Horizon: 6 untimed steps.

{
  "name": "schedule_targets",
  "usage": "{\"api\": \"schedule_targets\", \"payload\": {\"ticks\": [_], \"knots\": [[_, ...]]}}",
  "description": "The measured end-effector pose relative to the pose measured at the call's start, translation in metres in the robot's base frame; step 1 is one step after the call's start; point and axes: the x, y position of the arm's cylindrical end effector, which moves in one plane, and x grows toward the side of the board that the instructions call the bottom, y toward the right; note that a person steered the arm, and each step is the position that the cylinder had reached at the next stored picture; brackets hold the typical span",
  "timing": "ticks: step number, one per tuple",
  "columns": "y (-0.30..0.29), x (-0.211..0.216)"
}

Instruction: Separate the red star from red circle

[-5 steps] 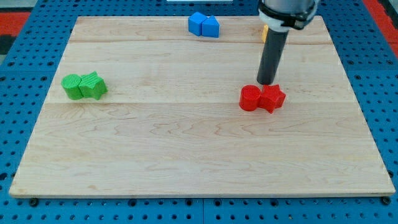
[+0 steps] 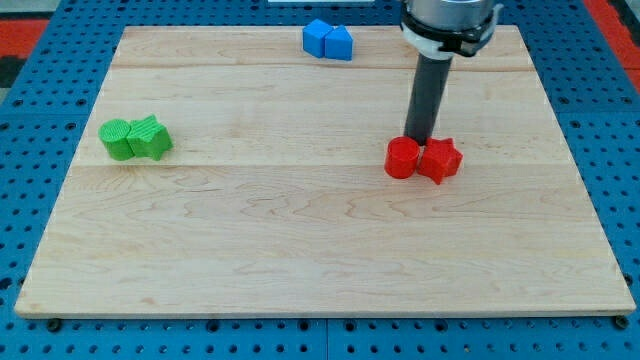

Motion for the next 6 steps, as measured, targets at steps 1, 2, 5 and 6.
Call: {"api": "schedule_targets", "payload": {"ticks": [1,2,5,6], "knots": [[0.008,0.013],[0.010,0.031],[0.013,0.063],[0.013,0.074]]}}
